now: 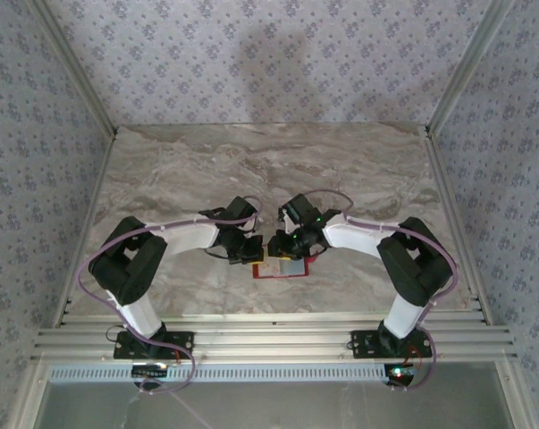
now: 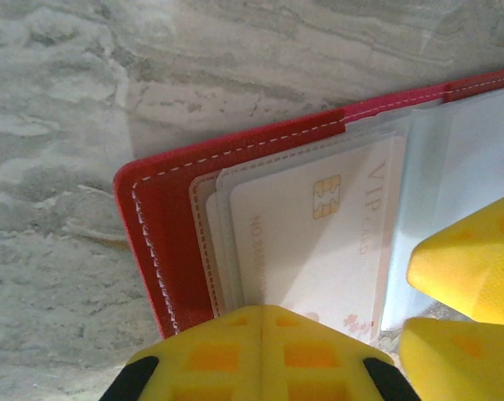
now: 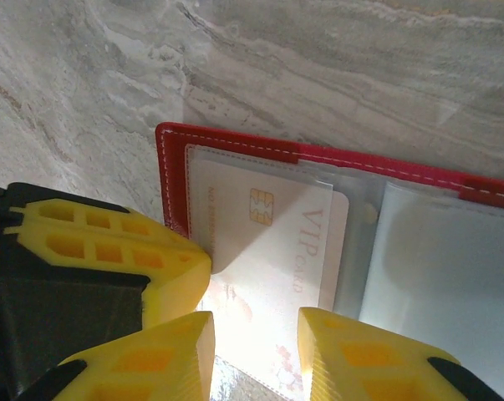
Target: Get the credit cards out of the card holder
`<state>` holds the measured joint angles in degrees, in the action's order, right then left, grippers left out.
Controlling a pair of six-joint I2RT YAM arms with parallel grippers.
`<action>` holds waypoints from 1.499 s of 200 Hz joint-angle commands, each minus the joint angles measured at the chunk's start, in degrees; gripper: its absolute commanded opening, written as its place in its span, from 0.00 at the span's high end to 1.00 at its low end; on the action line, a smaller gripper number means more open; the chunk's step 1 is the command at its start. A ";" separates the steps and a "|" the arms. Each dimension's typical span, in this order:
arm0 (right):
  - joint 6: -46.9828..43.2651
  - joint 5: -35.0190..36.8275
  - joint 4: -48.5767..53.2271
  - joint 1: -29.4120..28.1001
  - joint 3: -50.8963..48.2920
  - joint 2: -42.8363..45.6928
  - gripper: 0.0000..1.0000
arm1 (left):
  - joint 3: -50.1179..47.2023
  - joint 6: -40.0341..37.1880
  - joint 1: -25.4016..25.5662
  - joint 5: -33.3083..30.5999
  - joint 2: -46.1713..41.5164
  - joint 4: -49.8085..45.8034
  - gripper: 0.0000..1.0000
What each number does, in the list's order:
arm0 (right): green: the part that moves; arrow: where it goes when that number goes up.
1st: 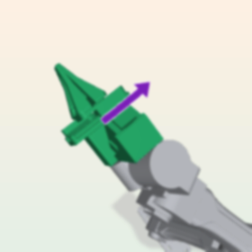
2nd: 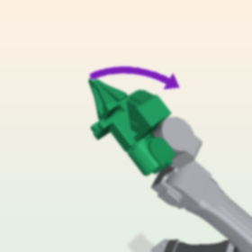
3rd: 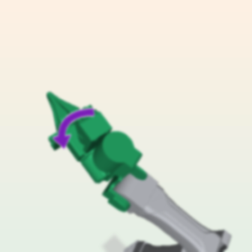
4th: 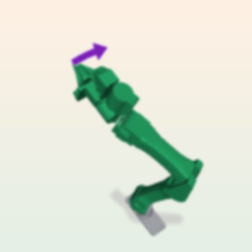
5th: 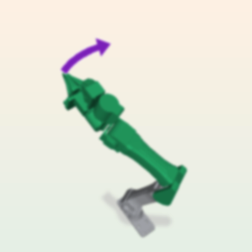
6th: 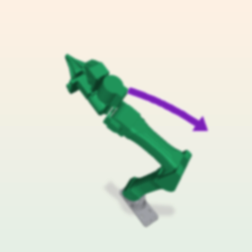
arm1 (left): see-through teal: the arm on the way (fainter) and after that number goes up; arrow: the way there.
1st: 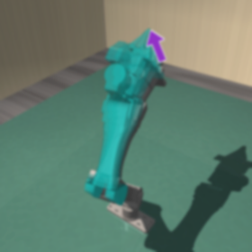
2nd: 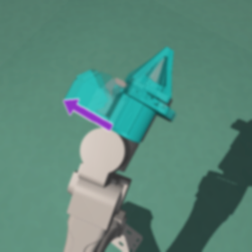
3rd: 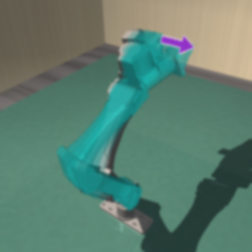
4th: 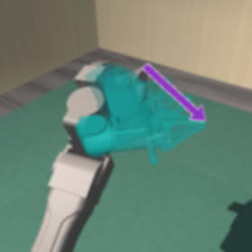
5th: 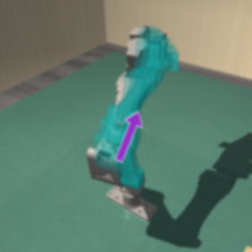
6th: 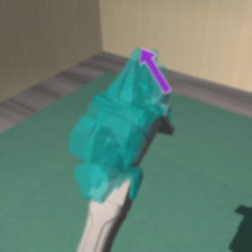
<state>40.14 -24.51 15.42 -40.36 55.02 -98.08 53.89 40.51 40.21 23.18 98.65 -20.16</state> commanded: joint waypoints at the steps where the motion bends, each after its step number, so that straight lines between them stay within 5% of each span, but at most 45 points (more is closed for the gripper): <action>1: 0.47 -0.90 -0.23 0.28 -0.76 -1.47 0.68 | -0.19 -0.77 0.23 -1.20 0.68 -2.25 0.96; 170: -2.56 6.93 6.59 0.13 0.17 -1.17 0.72 | -0.63 -0.53 0.22 -2.35 -1.00 -3.66 0.95; 224: 1.13 -2.38 -4.73 1.22 -3.71 -0.77 0.73 | -0.80 -0.52 0.23 -2.22 -0.80 -3.39 0.95; 300: 2.80 -4.71 -8.08 1.85 -5.72 1.44 0.76 | -0.80 -0.58 0.27 -2.00 -0.74 -3.13 0.95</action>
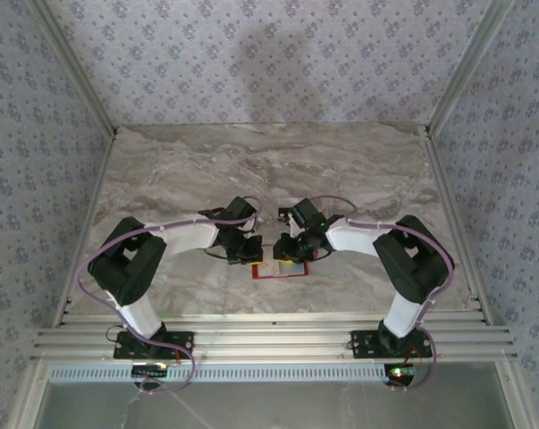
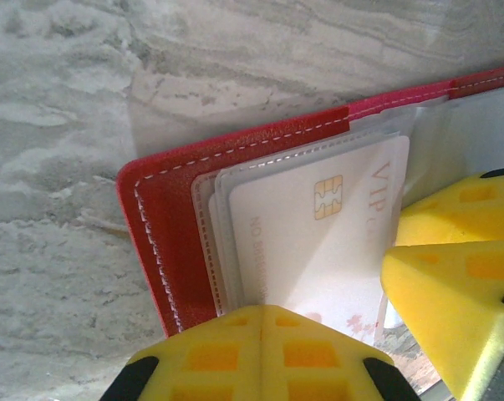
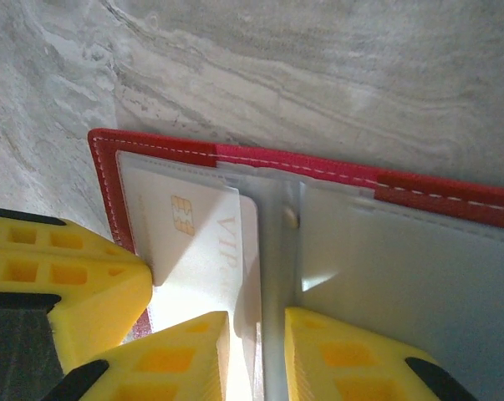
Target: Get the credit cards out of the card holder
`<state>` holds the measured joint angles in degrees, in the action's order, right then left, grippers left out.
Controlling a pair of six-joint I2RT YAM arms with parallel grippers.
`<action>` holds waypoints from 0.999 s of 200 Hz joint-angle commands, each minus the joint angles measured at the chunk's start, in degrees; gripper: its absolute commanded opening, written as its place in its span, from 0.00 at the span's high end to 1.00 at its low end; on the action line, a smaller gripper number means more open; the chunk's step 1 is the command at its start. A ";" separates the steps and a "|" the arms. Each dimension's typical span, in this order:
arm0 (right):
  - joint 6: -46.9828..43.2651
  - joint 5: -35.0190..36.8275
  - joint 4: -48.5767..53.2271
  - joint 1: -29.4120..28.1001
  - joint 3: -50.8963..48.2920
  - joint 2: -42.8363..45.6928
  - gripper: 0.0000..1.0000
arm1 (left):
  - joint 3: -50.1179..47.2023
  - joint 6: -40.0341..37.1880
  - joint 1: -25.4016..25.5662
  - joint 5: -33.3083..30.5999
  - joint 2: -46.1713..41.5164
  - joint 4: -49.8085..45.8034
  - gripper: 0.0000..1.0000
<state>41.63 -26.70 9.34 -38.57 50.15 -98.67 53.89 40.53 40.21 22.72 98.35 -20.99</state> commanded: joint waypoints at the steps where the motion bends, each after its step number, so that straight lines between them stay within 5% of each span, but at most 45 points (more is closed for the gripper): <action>1: 1.29 -2.50 -1.98 0.06 -0.80 2.06 0.76 | -0.80 -0.62 0.29 -1.54 -0.43 -2.30 0.95; 200: 2.10 -6.44 -5.88 0.21 -2.45 0.24 0.78 | -0.45 -0.28 0.31 -1.20 0.40 -2.18 0.95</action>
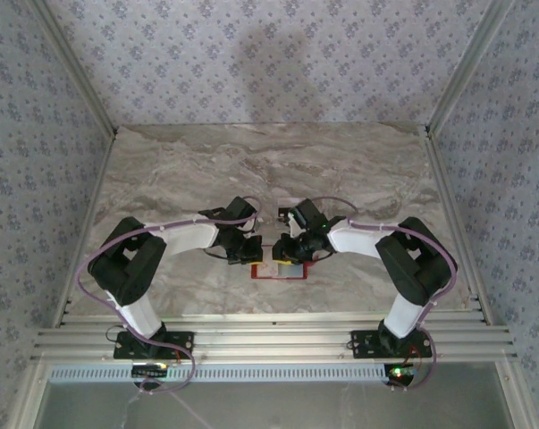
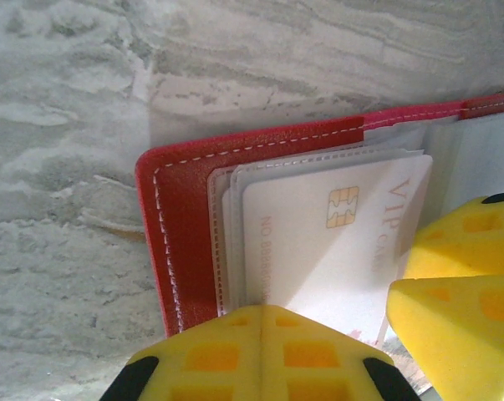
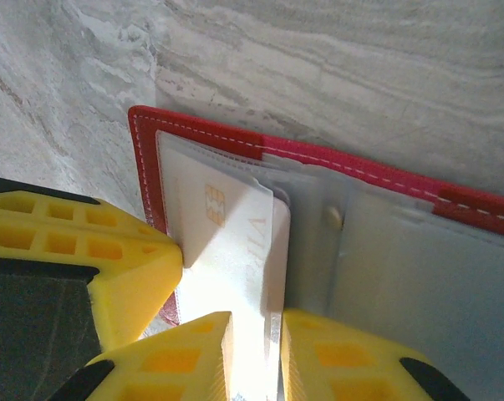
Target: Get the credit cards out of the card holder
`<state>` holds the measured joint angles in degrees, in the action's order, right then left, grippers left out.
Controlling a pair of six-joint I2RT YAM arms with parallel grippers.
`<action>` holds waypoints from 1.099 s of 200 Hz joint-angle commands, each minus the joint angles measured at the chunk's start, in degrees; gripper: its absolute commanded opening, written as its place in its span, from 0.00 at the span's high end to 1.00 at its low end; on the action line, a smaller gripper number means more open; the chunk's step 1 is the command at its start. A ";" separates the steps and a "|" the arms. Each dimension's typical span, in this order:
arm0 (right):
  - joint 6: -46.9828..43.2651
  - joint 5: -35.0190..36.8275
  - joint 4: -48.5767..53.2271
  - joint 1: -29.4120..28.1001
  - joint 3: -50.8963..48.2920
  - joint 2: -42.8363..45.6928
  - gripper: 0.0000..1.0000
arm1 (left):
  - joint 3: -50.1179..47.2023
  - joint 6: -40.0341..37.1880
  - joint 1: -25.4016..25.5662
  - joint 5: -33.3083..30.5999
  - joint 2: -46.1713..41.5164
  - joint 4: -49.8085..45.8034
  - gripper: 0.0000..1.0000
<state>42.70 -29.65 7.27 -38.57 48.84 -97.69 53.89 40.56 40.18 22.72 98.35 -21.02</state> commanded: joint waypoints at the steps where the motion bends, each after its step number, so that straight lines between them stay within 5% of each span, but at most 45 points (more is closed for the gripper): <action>1: 1.09 -3.53 -4.04 0.23 -1.21 -0.79 0.78 | -0.41 -0.30 0.33 -1.24 0.42 -2.18 0.95; 138: 5.89 -8.57 -19.94 3.50 -9.65 7.25 0.84 | 0.22 -0.15 1.02 -1.27 0.79 -2.44 0.95; 220: 1.66 -1.80 -9.65 3.59 -8.49 5.06 0.83 | 0.16 0.03 1.22 -1.57 0.71 -2.74 0.95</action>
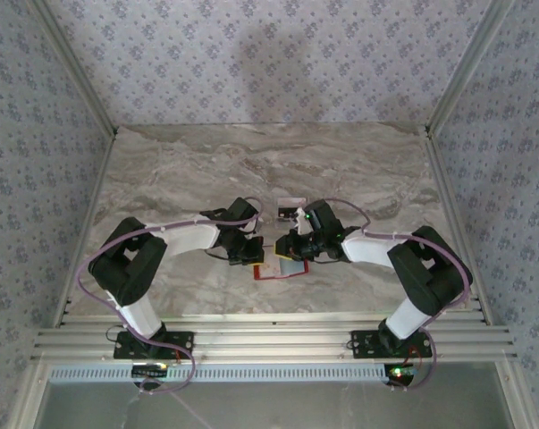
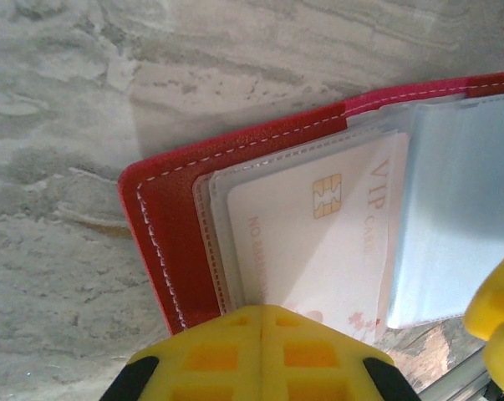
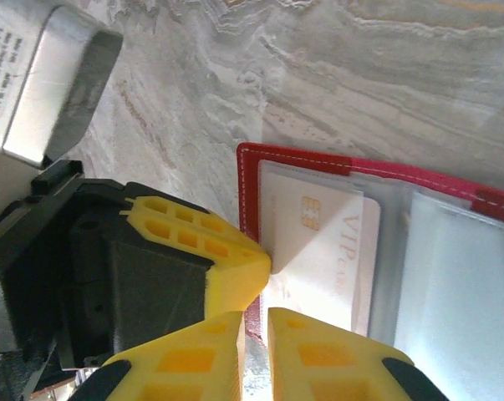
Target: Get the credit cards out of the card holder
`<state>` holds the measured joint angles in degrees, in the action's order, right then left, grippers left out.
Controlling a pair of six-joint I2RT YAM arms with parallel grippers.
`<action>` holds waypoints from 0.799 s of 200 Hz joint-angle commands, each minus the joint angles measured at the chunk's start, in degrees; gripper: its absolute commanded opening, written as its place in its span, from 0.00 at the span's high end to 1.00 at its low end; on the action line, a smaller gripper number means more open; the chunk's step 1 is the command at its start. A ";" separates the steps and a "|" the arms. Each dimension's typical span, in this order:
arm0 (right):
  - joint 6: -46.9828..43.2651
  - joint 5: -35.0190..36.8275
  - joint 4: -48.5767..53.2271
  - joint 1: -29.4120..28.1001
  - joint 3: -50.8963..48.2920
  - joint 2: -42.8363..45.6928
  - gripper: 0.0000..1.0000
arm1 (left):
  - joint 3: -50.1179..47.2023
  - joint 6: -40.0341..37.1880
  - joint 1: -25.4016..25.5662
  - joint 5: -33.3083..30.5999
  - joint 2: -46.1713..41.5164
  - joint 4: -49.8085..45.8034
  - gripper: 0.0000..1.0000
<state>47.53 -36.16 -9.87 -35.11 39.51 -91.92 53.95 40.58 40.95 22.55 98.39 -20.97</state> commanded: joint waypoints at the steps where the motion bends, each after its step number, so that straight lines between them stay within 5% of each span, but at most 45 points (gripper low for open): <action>1: -3.20 4.71 7.49 0.13 0.84 -0.76 0.83 | 0.10 0.02 0.50 -1.42 0.66 -2.77 0.95; 160: -2.04 0.85 2.43 -0.72 0.71 -5.51 0.84 | 0.19 0.04 0.63 -1.41 0.66 -2.67 0.95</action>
<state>45.45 -33.91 -6.22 -35.29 39.68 -96.25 53.95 40.58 41.06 22.52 98.39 -20.97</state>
